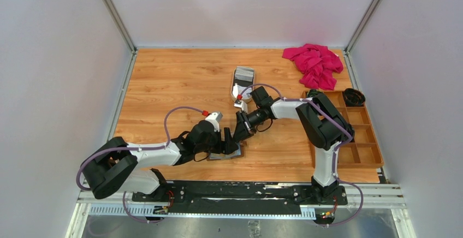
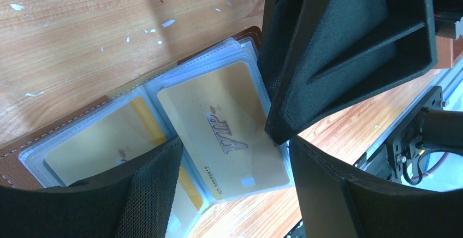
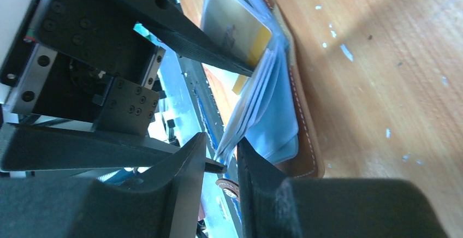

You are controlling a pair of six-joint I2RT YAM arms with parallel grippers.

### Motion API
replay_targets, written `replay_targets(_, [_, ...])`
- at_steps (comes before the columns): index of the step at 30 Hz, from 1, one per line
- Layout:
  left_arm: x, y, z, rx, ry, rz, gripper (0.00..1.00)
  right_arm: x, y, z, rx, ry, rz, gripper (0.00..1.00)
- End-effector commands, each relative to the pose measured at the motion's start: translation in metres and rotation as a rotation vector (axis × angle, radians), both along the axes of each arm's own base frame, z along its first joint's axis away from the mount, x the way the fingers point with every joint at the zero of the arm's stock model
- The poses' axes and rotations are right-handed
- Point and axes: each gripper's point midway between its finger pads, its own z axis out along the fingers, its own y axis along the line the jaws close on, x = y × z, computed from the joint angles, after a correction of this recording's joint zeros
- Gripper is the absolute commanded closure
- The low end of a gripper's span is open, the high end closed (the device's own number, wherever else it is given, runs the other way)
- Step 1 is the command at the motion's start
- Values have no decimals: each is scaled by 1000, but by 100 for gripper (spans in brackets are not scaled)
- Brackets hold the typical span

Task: Put the credit cards into the card holder
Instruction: Turn over the card slot in the card holder.

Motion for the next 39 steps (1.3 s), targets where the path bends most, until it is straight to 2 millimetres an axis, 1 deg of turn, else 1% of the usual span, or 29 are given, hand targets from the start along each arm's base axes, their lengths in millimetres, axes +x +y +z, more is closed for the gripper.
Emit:
replay_targets(1, [-5,5,-9,39,30,-11,22,-10,9,9,59,66,38,69])
replay_targets(6, [-4,5,-5,28,19,-5,21,-12,11,10,76,92,45,69])
replay_targets(10, [-3,8,-7,31,24,11,26,-11,11,8,65,81,41,69])
replay_targets(17, [-4,9,-1,14,11,18,27,-8,8,-1,31,55,33,66])
replay_targets(18, [-4,10,-1,14,10,21,30,-7,8,-1,30,54,32,65])
replay_targets(21, [-4,13,-2,16,8,29,33,-5,6,0,32,47,32,63])
replay_targets(27, [-7,14,-5,16,14,24,34,-1,4,1,37,35,30,57])
replay_targets(35, [-8,12,1,-9,-2,9,34,5,0,2,50,31,24,55])
replay_targets(39, [-9,14,-1,-13,1,10,35,7,-2,6,71,37,24,54])
